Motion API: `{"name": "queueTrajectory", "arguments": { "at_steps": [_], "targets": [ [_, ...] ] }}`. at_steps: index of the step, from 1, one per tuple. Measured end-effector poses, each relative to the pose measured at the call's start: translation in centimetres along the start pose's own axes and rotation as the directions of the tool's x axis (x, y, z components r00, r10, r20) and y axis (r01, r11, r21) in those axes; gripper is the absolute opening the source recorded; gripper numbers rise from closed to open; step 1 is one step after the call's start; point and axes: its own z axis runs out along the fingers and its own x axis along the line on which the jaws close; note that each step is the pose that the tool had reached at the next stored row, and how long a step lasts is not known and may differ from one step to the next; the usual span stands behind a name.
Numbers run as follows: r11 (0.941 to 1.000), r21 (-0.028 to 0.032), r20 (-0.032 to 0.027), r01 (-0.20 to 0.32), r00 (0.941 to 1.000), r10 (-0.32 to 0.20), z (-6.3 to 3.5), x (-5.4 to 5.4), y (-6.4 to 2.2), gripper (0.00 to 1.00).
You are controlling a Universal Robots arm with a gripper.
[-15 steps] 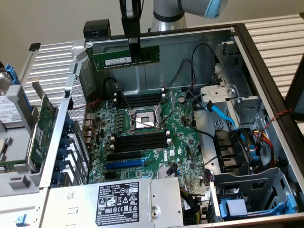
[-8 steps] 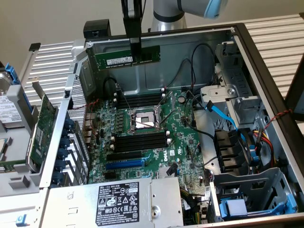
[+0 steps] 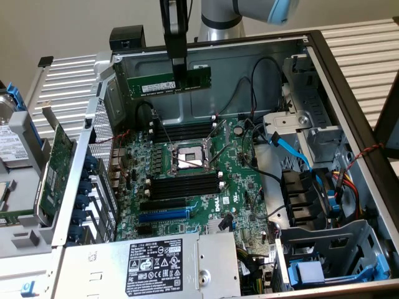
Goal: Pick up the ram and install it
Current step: 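Insert the ram into the slot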
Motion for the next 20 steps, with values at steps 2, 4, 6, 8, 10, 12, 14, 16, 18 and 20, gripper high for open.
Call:
{"name": "queueTrajectory", "arguments": {
  "at_steps": [2, 4, 6, 8, 10, 12, 14, 16, 18, 20],
  "targets": [
    [1.0, -0.0014, 0.001, 0.0, 1.0, 0.0, 0.33, 0.0, -0.08, 0.12],
    [1.0, -0.0019, 0.0016, 0.0, 1.0, 0.0, 0.6, 0.1, -0.19, 0.12],
    [1.0, -0.002, 0.0016, 0.0, 1.0, 0.0, 0.81, 0.1, -0.24, 0.12],
    [1.0, -0.0019, 0.0017, 0.0, 1.0, 0.0, 1.02, 0.1, -0.24, 0.12],
    [1.0, -0.0021, 0.0017, 0.0, 1.0, 0.0, 1.15, 0.2, -0.25, 0.12],
    [1.0, -0.0046, 0.0014, 0.0, 1.0, 0.0, 1.27, 0.2, -0.25, 0.12],
    [1.0, -0.006, 0.0044, 0.0, 1.0, 0.0, 1.44, 0.3, -0.25, 0.12],
    [1.0, -0.006, 0.005, 0.0, 1.0, 0.0, 1.75, 0.3, -0.27, 0.12],
    [1.0, -0.0059, 0.005, 0.0, 1.0, 0.0, 2.06, 0.4, -0.36, 0.12],
    [1.0, -0.0061, 0.0048, -0.001, 1.0, 0.001, 2.25, 0.5, -0.44, 0.12]
  ]
}}
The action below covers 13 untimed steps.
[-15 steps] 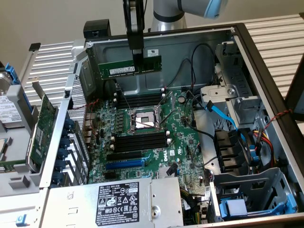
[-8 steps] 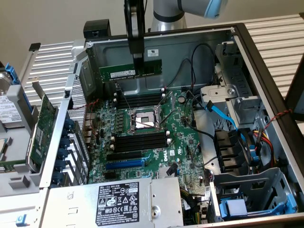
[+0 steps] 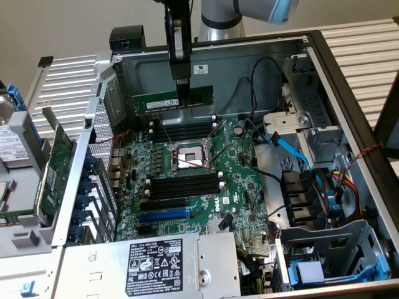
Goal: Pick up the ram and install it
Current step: 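Insert the ram into the slot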
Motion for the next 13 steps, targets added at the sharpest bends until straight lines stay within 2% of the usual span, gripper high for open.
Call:
{"name": "queueTrajectory", "arguments": {
  "at_steps": [7, 13],
  "targets": [
    [1.0, 0.0001, 0.0002, -0.005, 1.0, 0.005, 0.54, 0.3, -0.19, 0.12],
    [0.9999, 0.0001, -0.0036, -0.011, 0.9999, 0.011, 1.07, 0.3, -0.21, 0.12]
  ]
}}
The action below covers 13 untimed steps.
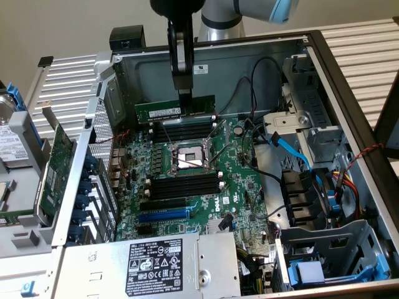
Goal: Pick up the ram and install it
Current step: 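Insert the ram into the slot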
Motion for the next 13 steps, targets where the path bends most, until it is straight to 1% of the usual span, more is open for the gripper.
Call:
{"name": "queueTrajectory", "arguments": {
  "at_steps": [2, 4, 9, 13],
  "targets": [
    [1.0, -0.0001, -0.0029, 0.0, 1.0, 0.0, 0.09, 0.0, -0.01, 0.12],
    [1.0, -0.0003, -0.0044, -0.001, 1.0, 0.001, 0.1, 0.01, -0.01, 0.12],
    [1.0, -0.0001, -0.0045, -0.001, 1.0, 0.001, 0.21, 0.0, -0.01, 0.12],
    [1.0, -0.0001, -0.0046, -0.001, 1.0, 0.001, 0.84, 0.0, -0.02, 0.12]
  ]
}}
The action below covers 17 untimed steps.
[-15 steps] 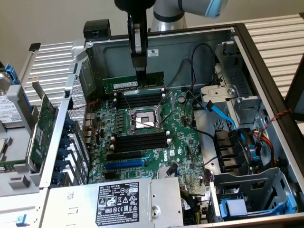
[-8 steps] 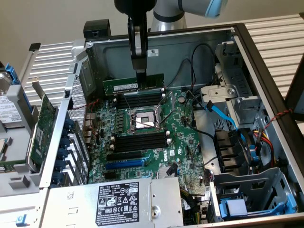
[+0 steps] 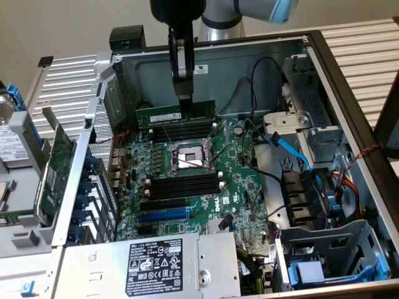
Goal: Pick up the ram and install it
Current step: 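Insert the ram into the slot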
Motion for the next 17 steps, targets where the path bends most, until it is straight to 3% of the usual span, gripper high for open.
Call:
{"name": "queueTrajectory", "arguments": {
  "at_steps": [17],
  "targets": [
    [1.0, 0.0, 0.0004, -0.001, 1.0, 0.001, 1.88, 0.3, -0.25, 0.12]
  ]
}}
